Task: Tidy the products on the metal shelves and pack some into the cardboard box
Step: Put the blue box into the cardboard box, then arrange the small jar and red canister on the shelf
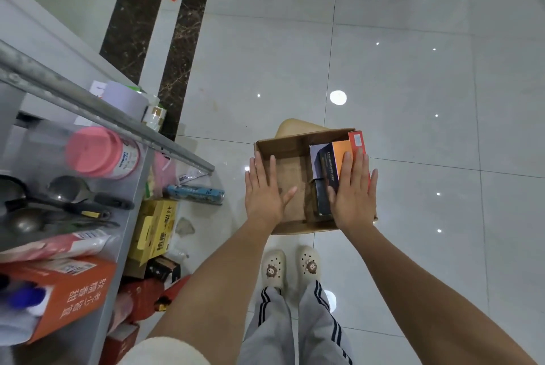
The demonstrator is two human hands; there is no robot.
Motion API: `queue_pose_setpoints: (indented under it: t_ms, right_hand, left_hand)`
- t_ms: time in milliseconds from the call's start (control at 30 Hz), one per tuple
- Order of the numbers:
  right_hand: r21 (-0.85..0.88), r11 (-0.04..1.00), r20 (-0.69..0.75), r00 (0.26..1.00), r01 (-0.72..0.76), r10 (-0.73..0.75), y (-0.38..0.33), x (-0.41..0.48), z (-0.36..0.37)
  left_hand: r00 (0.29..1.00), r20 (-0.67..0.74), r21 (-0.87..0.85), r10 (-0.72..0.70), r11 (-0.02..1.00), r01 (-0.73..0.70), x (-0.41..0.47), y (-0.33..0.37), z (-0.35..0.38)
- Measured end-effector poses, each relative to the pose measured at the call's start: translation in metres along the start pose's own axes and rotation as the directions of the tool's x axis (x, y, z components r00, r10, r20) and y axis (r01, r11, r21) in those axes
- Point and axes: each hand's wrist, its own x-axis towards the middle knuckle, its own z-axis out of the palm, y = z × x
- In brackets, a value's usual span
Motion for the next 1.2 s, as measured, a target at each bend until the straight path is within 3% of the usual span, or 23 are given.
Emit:
queue_pose_setpoints:
  t_ms: [233, 367, 500, 567, 733, 900, 967, 1033, 1200]
  right_hand:
    - [-0.108, 0.986, 0.007, 0.992, 0.125, -0.125, -0.005, -0.007, -0.043]
    - [-0.051, 0.978, 0.036, 0.979, 0.202, -0.2, -0.01, -0.032, -0.079]
    - [-0.004, 0.957, 0.063, 0.955, 0.291, -0.29, -0.026, -0.056, -0.115]
    - [-0.061, 0.927, 0.022, 0.929, 0.371, -0.37, -0.039, -0.069, -0.14]
    - [-0.063, 0.776, -0.004, 0.777, 0.628, -0.629, -0.065, -0.111, -0.174]
    - [-0.074, 0.575, 0.066, 0.579, 0.815, -0.813, -0.102, -0.188, -0.195]
    - [-0.056, 0.501, 0.067, 0.504, 0.864, -0.861, -0.12, -0.229, -0.202]
    - [-0.053, 0.376, -0.022, 0.375, 0.925, -0.927, -0.145, -0.274, -0.205]
    - [-0.022, 0.163, -0.057, 0.161, 0.986, -0.985, -0.21, -0.394, -0.211]
  left_hand:
    - [0.999, -0.037, -0.01, 0.008, 1.0, -0.009, -0.043, -0.007, -0.031]
    - [0.995, -0.1, -0.013, 0.0, 1.0, -0.002, -0.085, -0.021, -0.054]
    - [0.982, -0.171, -0.082, -0.079, 0.994, 0.066, -0.13, -0.03, -0.084]
    - [0.968, -0.211, -0.106, -0.138, 0.987, 0.117, -0.159, -0.038, -0.096]
    - [0.887, -0.304, -0.135, -0.348, 0.937, 0.322, -0.247, -0.052, -0.098]
    - [0.749, -0.356, -0.288, -0.559, 0.828, 0.481, -0.378, -0.067, -0.06]
    - [0.68, -0.349, -0.302, -0.646, 0.764, 0.571, -0.434, -0.079, -0.044]
    - [0.591, -0.324, -0.352, -0.739, 0.674, 0.65, -0.495, -0.094, -0.031]
    - [0.376, -0.291, -0.447, -0.88, 0.472, 0.759, -0.627, -0.13, 0.004]
